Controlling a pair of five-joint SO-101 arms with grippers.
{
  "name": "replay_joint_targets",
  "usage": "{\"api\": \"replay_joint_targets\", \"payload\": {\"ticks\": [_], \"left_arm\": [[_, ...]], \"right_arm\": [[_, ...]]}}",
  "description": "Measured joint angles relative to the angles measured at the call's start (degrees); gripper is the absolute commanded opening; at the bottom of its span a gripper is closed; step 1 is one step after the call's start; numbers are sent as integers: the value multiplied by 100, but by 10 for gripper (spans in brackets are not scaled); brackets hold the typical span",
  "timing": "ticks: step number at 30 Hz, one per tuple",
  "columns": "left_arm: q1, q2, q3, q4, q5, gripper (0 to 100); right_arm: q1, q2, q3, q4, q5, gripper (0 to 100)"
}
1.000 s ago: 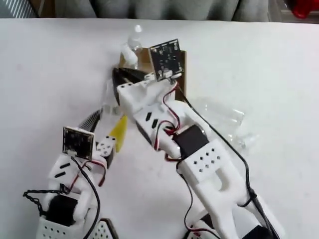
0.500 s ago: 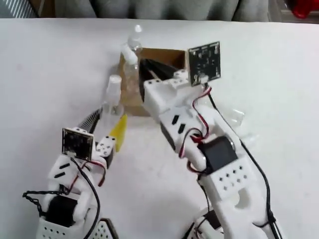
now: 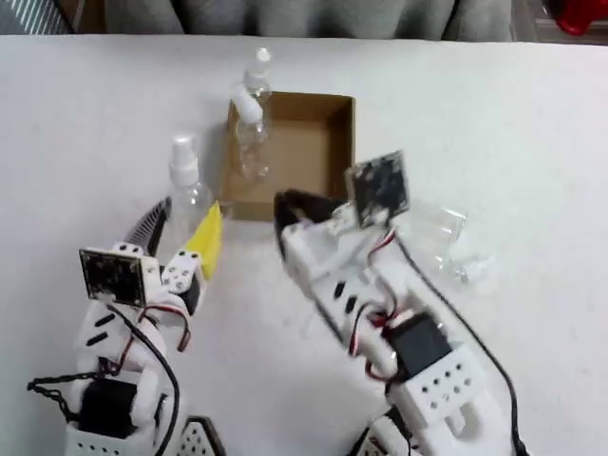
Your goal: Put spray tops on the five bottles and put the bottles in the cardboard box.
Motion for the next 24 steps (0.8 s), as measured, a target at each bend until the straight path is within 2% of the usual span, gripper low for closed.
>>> {"api": "replay_joint_targets", "payload": {"ticks": [7, 12, 19, 24], "left_arm": [[18, 97, -193, -9, 0, 22], [0, 1160, -879, -404, 18, 22], [0, 2655, -1371, -879, 35, 22], [167, 2716, -1380, -888, 35, 22]], "right_arm": [[-1020, -484, 1477, -1310, 484, 15], [-1565, -554, 2382, -2479, 554, 15], [-2066, -554, 3587, -4615, 580, 15], [-2101, -554, 3701, -4941, 580, 15]]}}
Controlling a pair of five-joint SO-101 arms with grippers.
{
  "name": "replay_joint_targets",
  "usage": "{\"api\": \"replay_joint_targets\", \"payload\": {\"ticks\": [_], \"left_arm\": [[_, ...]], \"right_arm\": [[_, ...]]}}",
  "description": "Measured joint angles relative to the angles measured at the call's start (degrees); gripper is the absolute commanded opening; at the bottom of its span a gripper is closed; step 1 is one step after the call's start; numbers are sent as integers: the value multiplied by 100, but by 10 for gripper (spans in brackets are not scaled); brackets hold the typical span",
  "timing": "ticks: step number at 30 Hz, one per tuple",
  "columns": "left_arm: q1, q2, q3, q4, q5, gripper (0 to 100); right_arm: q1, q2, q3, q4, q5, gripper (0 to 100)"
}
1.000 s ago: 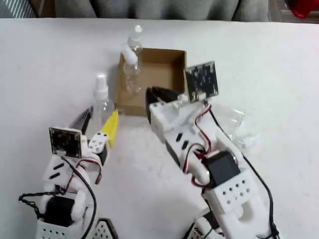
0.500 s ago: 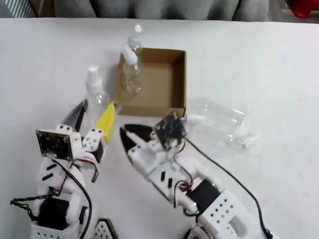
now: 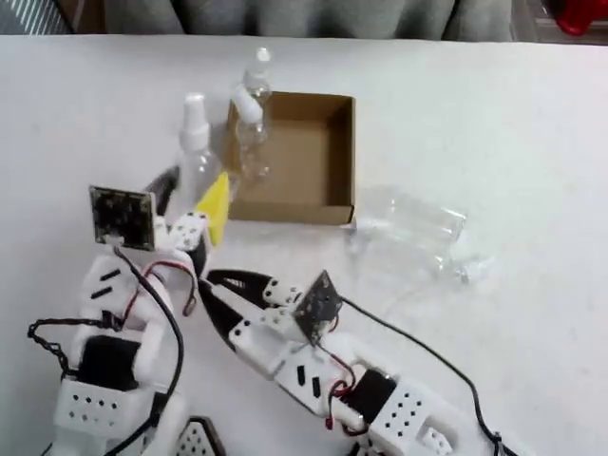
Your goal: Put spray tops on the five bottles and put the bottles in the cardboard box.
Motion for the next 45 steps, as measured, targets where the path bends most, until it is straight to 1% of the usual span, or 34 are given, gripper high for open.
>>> {"api": "replay_joint_targets", "payload": {"ticks": [4, 9, 12, 16, 25, 29, 34, 36, 41, 43, 45], "left_arm": [[484, -431, 0, 466, 0, 22], [774, -1442, 0, 1099, 0, 22], [774, -1881, 0, 1389, 0, 22], [774, -2075, 0, 1591, 0, 22], [782, -2127, 0, 1899, 0, 22], [774, -2154, 0, 1925, 0, 22], [774, -2154, 0, 1916, 0, 22], [774, -2198, 123, 1776, 0, 22], [774, -2119, 475, 1398, 0, 22], [756, -2119, 545, 1222, 0, 22], [598, -2119, 651, 941, 0, 22]], "right_arm": [[9, 0, 0, 0, 0, 15], [-9, 0, 0, 0, 0, 15], [-44, 0, 79, -18, 0, 15], [-26, 0, 141, -35, 0, 15], [492, 0, 202, -35, 9, 15], [633, 0, 202, -35, 9, 15], [633, 0, 202, -35, 9, 15], [668, 0, 202, -9, 9, 15], [747, -18, 202, 510, 44, 15], [756, -18, 202, 853, 290, 15], [897, -26, 237, 1275, 607, 15]]}}
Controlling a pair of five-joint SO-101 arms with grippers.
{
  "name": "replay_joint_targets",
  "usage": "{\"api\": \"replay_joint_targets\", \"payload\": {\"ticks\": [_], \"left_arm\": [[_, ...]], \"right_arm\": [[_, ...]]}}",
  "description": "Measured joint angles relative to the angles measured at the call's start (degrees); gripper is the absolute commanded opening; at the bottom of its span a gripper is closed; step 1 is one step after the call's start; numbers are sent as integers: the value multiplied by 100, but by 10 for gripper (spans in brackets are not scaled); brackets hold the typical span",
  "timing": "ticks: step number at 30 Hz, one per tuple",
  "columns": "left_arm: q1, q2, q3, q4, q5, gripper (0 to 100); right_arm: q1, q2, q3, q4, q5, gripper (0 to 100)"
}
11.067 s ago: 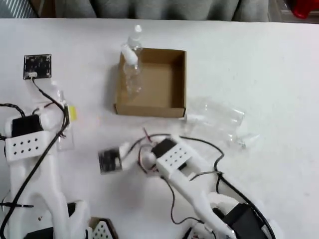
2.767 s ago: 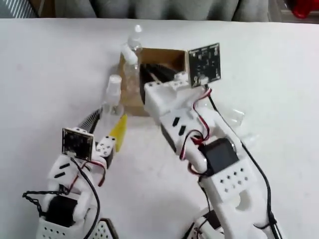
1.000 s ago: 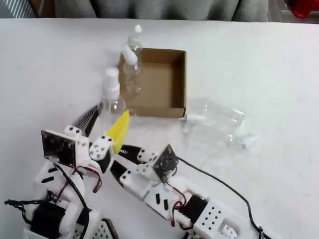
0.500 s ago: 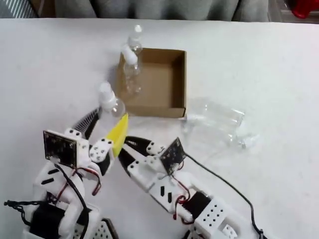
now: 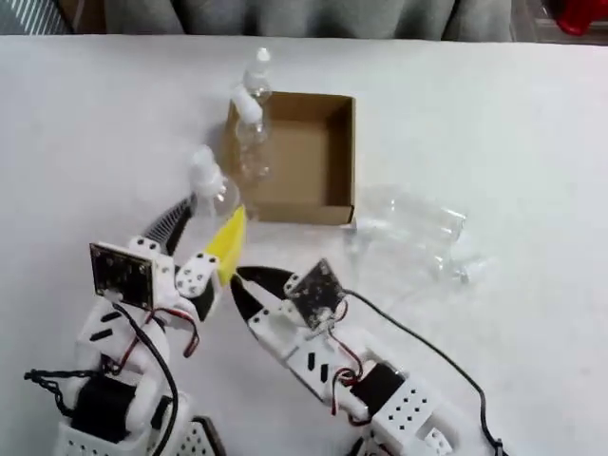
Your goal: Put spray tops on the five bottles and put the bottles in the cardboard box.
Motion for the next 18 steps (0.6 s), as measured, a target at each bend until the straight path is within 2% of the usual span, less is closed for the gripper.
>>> {"api": "replay_joint_targets", "payload": {"ticks": [7, 18], "left_arm": [[-202, 0, 598, -1222, 0, 22], [-202, 176, 624, -1899, 0, 22]], "right_arm": [[1380, -26, 53, 985, 202, 15], [2884, -44, 53, 2374, 202, 15]]}}
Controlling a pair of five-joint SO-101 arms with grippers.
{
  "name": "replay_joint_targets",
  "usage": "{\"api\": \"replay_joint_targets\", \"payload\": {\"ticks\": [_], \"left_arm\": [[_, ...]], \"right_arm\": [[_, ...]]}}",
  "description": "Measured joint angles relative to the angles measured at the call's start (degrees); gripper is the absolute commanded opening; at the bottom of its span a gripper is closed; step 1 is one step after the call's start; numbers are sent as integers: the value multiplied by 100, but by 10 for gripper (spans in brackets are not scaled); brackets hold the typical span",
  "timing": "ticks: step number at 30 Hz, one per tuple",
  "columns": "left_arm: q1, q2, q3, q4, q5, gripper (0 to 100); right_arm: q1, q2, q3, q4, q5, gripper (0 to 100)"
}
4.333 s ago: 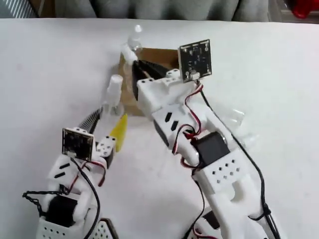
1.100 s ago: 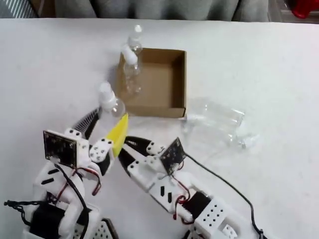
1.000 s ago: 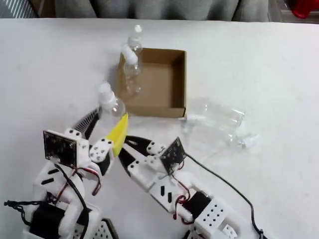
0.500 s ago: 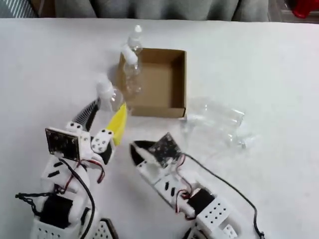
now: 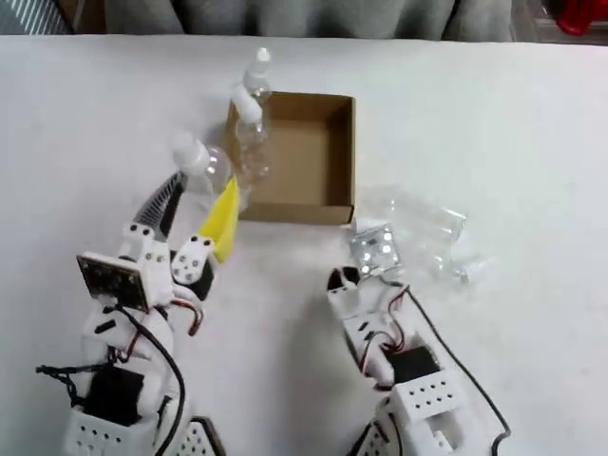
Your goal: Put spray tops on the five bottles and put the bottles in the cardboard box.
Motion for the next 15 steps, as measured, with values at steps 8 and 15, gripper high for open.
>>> {"api": "replay_joint_targets", "payload": {"ticks": [8, 15], "left_arm": [[0, 1802, -229, -905, 0, 23], [0, 2840, 105, -2664, 0, 23]], "right_arm": [[703, 0, 35, 369, 35, 15], [765, 0, 70, 369, 35, 15]]}}
